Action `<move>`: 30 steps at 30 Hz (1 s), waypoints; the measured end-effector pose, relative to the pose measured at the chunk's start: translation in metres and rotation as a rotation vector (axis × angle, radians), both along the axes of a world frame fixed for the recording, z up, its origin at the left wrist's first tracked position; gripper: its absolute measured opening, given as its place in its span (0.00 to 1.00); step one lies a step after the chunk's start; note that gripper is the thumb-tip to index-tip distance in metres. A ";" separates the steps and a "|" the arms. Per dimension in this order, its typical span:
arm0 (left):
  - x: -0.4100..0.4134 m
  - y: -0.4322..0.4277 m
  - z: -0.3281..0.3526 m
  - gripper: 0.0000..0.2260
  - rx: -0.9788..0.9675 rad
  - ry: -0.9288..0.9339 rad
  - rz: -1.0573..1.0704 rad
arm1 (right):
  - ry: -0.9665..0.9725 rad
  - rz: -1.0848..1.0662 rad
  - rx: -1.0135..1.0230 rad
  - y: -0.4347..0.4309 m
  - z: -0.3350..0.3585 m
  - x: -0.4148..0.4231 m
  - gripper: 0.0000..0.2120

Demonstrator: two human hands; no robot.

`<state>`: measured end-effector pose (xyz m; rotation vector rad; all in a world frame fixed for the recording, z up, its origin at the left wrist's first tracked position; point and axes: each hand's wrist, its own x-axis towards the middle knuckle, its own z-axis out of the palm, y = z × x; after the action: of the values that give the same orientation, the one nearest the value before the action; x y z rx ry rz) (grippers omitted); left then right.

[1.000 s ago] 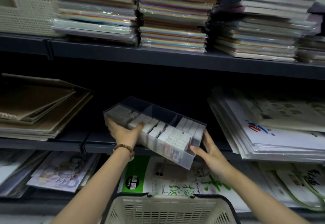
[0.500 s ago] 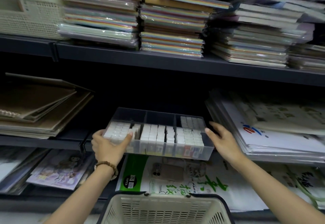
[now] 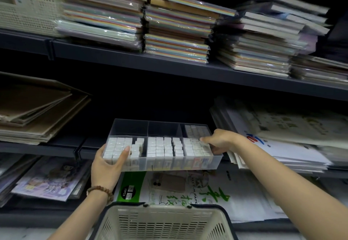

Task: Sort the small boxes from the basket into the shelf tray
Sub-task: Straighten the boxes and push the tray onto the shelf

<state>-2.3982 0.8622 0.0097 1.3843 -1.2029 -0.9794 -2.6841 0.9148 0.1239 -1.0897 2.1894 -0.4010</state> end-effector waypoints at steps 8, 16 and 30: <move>-0.004 0.004 -0.001 0.36 -0.057 0.042 0.000 | -0.205 -0.132 -0.005 -0.014 -0.011 0.009 0.26; -0.005 0.004 -0.002 0.35 -0.083 0.044 -0.007 | -0.166 -0.143 -0.019 -0.017 -0.018 0.009 0.26; -0.067 0.004 0.041 0.38 -0.663 -1.100 -0.914 | 0.183 0.143 -0.612 0.028 -0.039 0.014 0.14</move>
<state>-2.4657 0.8667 0.0507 0.7313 -2.8123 -0.1816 -2.6701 0.9425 0.0845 -1.6493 2.1777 -0.9815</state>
